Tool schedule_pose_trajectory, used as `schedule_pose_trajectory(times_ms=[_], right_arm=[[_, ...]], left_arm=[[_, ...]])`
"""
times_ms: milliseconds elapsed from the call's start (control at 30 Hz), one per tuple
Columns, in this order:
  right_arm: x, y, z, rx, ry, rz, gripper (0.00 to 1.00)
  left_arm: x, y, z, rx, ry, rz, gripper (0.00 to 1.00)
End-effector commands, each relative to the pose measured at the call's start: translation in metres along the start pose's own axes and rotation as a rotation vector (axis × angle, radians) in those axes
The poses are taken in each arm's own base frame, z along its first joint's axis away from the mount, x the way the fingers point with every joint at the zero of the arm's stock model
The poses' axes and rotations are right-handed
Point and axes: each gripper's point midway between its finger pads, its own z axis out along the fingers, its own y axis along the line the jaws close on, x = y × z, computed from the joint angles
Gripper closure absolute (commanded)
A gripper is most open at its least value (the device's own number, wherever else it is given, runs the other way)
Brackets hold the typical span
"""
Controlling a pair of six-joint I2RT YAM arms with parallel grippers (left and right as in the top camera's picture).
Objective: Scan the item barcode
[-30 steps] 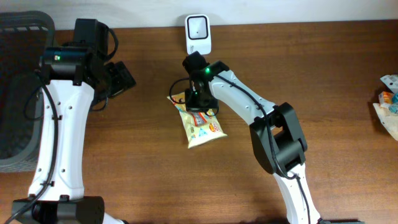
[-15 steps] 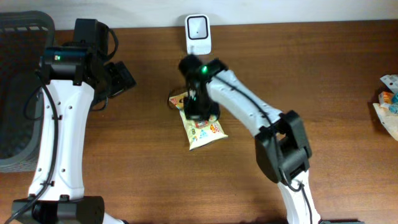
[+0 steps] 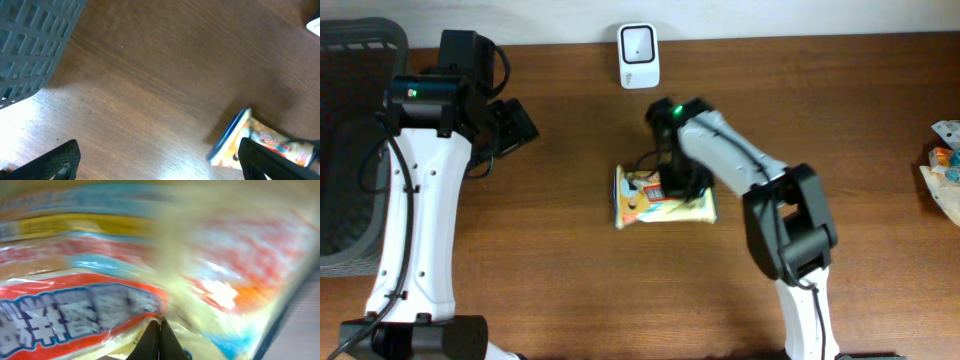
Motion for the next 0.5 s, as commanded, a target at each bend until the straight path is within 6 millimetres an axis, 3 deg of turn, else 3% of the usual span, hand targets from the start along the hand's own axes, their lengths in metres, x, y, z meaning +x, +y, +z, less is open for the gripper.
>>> schedule_pose_trajectory(times_ms=[0,100,233,367,467], right_arm=[[-0.028,-0.017,-0.042,-0.005,-0.103,-0.037,0.96],[-0.034,-0.005,-0.071,-0.083,-0.135,-0.037,0.96],[-0.033,-0.001,-0.091,-0.104,-0.152,-0.023,0.96],[-0.030,-0.010,-0.105,-0.088,-0.178,-0.012,0.96],[-0.030,-0.031,-0.126,-0.052,-0.237,0.033,0.96]], left_arm=[[0.000,0.000,-0.002,0.003,-0.004,-0.011,0.01],[0.000,0.000,-0.002,0.003,-0.004,-0.011,0.01],[0.000,0.000,-0.002,0.003,-0.004,-0.011,0.01],[0.000,0.000,-0.002,0.003,-0.004,-0.011,0.01],[0.000,0.000,-0.002,0.003,-0.004,-0.011,0.01]])
